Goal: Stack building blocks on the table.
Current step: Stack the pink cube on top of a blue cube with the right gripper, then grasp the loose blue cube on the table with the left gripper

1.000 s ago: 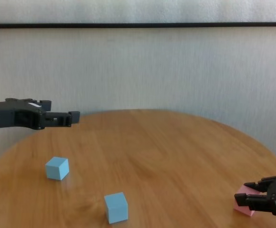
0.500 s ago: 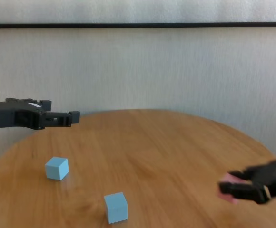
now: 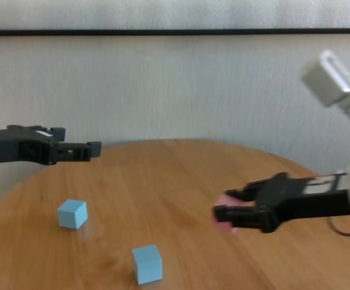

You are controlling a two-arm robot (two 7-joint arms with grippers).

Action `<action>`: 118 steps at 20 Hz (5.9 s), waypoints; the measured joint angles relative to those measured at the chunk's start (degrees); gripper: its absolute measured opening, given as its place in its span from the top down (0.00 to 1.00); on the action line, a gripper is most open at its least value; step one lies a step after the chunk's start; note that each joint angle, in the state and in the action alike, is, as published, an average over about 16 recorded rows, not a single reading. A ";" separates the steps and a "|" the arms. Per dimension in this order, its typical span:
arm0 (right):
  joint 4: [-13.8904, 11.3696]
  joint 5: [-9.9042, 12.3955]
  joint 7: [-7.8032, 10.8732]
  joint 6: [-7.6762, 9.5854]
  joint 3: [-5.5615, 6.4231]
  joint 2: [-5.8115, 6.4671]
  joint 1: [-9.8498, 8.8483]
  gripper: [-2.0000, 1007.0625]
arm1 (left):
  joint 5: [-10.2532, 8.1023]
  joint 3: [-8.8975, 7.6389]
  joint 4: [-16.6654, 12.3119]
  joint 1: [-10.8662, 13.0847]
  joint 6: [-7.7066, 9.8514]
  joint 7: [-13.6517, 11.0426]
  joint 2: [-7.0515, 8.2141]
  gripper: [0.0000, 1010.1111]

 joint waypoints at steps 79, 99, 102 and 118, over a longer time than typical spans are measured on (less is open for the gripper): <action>18.70 -3.97 9.42 -1.86 -12.23 -13.27 14.27 0.34 | 0.00 -0.01 0.00 0.00 0.00 0.00 0.00 0.01; 8.91 -1.46 -2.06 -4.88 -4.73 -9.30 8.09 0.01 | 0.00 -0.01 -0.01 0.00 0.00 0.00 0.00 0.01; 7.62 -1.61 -5.68 -5.70 -2.66 -8.70 6.57 0.01 | 0.00 -0.01 -0.01 0.00 0.00 0.00 0.00 0.01; 4.85 -3.13 -15.82 -9.29 4.81 -7.65 1.53 0.01 | 0.00 -0.01 -0.01 0.00 0.00 0.00 0.00 0.01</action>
